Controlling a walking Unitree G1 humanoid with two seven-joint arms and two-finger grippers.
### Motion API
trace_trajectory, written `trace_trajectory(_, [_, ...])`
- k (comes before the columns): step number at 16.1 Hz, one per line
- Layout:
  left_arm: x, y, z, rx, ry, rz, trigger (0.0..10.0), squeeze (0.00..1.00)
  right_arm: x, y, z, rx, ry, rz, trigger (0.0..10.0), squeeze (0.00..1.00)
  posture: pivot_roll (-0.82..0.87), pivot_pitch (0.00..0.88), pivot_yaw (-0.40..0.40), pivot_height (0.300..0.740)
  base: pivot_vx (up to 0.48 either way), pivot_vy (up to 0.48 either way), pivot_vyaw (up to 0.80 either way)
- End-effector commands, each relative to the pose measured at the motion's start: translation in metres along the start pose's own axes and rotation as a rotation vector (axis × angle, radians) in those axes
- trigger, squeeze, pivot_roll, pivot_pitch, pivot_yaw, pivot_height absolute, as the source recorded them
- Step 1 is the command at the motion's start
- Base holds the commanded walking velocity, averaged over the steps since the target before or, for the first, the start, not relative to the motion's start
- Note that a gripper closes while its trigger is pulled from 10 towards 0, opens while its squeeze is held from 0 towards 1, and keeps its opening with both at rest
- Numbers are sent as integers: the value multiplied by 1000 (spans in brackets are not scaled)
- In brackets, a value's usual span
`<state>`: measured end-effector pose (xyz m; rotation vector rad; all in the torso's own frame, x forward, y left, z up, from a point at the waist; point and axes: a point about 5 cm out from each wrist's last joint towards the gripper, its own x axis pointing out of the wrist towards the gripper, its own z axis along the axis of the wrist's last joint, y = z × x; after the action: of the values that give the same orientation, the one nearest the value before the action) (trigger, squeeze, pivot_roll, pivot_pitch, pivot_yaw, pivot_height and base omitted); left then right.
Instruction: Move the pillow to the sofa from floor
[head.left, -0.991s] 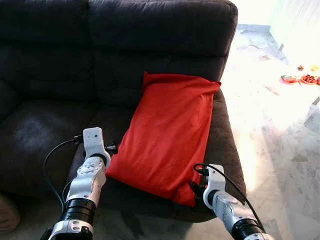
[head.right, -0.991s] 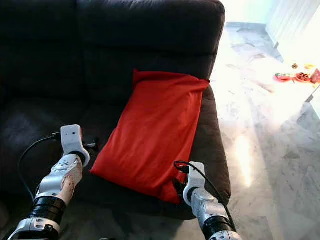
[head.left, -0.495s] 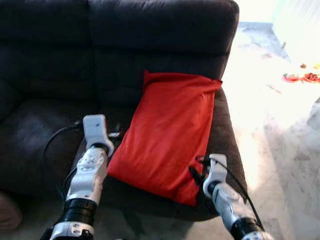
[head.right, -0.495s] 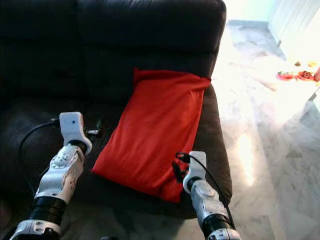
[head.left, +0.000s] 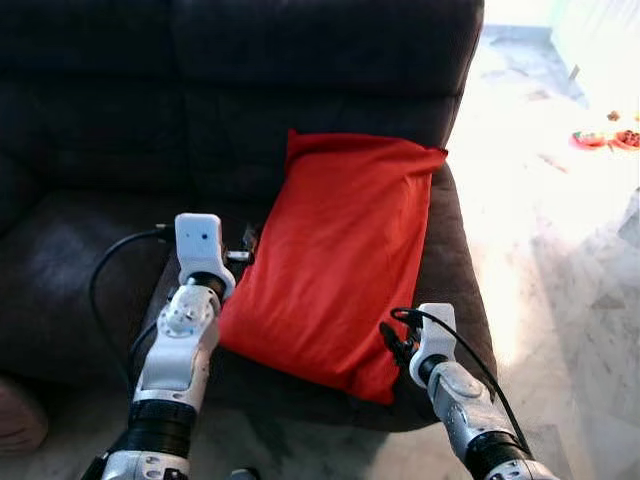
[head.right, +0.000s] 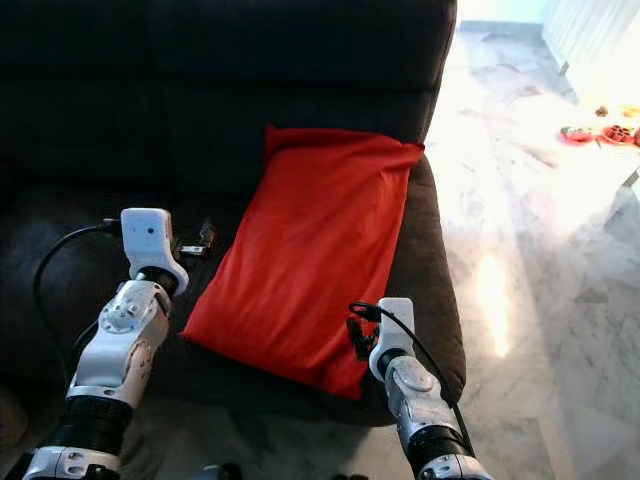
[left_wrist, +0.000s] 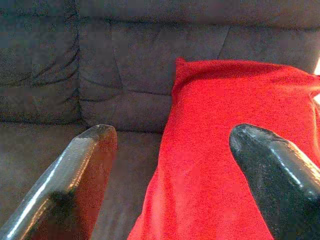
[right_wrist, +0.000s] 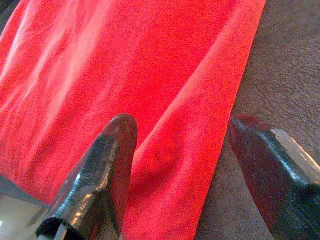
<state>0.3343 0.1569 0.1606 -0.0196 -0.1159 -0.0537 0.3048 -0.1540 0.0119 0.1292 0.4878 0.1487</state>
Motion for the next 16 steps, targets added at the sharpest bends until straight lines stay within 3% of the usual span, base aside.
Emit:
trace_trajectory(1, [-1, 2, 5, -2, -11, -1, 10000, 0, 0, 2, -2, -2, 7, 5, 10000, 0, 123, 278, -8, 740, 0, 0, 0])
trace_trajectory(6, [-7, 0, 12, -21, -20, -1, 10000, 0, 3, 10, 3, -15, -20, 22, 10000, 0, 125, 327, -9, 740, 0, 0, 0])
trace_trajectory(12, [-14, -2, 19, -22, -10, -10, 10000, 0, -1, 1, 0, -98, -31, -11, 10000, 0, 131, 365, -2, 740, 0, 0, 0])
trace_trajectory(16, [-20, 0, 21, -16, 0, -1, 10000, 0, -3, -2, -9, -81, -11, -41, 10000, 0, 147, 355, 2, 740, 0, 0, 0])
